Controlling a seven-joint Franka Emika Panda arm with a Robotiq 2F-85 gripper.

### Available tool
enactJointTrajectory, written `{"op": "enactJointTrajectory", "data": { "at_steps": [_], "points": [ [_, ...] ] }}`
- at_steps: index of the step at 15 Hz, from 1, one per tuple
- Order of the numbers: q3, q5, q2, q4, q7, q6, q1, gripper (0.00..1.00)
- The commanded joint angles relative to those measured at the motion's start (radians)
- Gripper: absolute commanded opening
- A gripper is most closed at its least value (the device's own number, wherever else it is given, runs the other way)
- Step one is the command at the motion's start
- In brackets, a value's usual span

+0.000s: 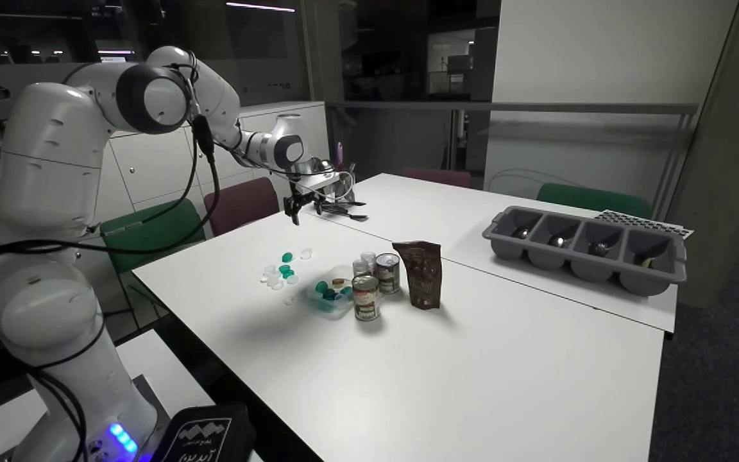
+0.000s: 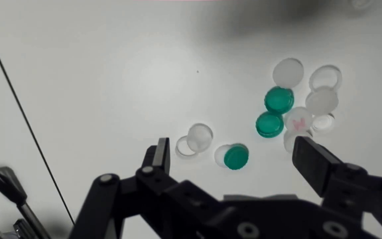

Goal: Pick up a clear disc from the table and put it in the lunchbox

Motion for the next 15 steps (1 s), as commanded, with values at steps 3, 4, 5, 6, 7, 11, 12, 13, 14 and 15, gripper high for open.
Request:
{"op": "enactJointTrajectory", "data": {
  "at_steps": [3, 4, 5, 6, 7, 11, 12, 13, 14, 15],
  "points": [
    [0.012, 0.209, 0.047, 0.111, 0.071, -0.208, -0.038, 1.00],
    [-0.002, 0.214, 0.047, 0.113, 0.126, -0.222, -0.027, 1.00],
    [-0.010, 0.218, 0.045, 0.118, 0.180, -0.243, -0.020, 1.00],
    [-0.012, 0.222, 0.037, 0.120, 0.232, -0.274, -0.017, 1.00],
    [-0.002, 0.195, 0.041, 0.091, 0.160, -0.214, -0.024, 1.00],
    [-0.001, 0.193, 0.044, 0.092, 0.171, -0.220, -0.020, 1.00],
    [-0.001, 0.193, 0.045, 0.092, 0.171, -0.220, -0.020, 1.00],
    [-0.004, 0.186, 0.052, 0.098, 0.183, -0.224, -0.015, 1.00],
    [-0.007, 0.183, 0.064, 0.106, 0.196, -0.226, -0.011, 1.00],
    [-0.012, 0.179, 0.081, 0.116, 0.214, -0.228, -0.005, 1.00]
  ]
}}
